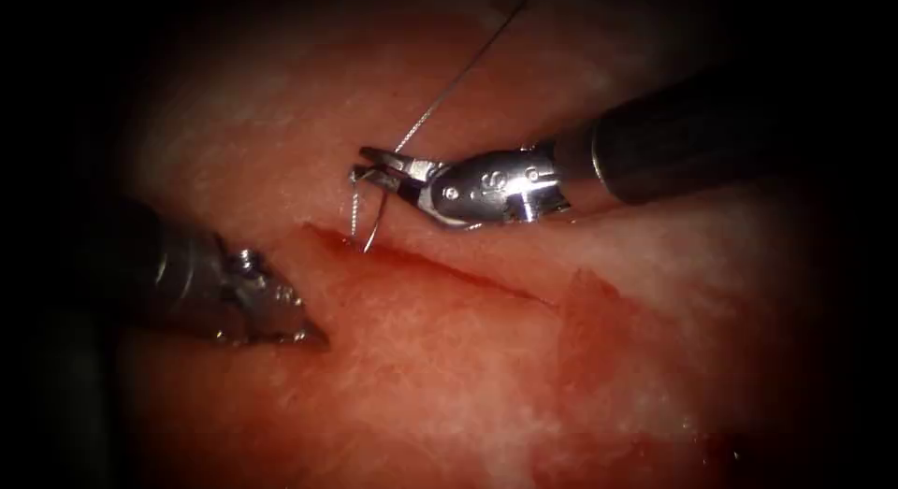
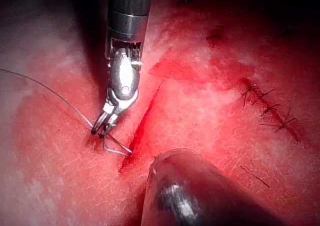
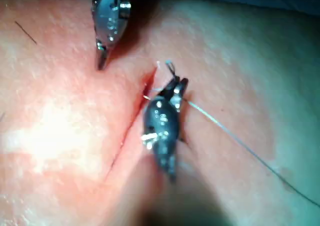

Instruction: Wound Closure

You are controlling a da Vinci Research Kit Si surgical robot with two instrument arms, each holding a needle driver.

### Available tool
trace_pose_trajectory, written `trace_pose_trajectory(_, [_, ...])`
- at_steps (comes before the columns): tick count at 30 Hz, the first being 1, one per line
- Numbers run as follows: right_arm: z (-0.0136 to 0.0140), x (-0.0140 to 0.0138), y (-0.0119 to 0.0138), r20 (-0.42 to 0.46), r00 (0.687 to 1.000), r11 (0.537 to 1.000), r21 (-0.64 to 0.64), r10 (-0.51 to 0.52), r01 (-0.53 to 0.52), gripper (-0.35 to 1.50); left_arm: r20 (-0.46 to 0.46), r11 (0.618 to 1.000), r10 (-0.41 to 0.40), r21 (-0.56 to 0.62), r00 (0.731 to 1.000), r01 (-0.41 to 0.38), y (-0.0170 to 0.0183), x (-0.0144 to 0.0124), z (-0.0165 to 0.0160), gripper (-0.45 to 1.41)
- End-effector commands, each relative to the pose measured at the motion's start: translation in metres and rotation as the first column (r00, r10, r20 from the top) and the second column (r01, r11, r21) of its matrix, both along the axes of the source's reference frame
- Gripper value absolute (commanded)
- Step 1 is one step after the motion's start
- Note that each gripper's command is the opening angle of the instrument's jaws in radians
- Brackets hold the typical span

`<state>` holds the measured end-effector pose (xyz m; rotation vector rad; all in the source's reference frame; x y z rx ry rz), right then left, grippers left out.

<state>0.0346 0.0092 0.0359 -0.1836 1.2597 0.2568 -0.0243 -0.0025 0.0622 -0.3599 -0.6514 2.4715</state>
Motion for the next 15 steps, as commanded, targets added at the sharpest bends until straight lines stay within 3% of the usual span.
trace_pose_trajectory(1, [0.0005, 0.0008, -0.0010, 0.001, 1.000, 1.000, 0.003, 0.003, -0.003, -0.35, 0.001, 1.000, 0.001, 0.006, 1.000, -0.001, -0.0012, -0.0005, 0.0005, -0.37])
trace_pose_trajectory(15, [0.0003, 0.0019, -0.0017, -0.037, 0.999, 1.000, 0.023, -0.020, 0.021, -0.35, 0.000, 1.000, -0.007, 0.007, 1.000, 0.007, -0.0010, 0.0001, 0.0009, -0.40])
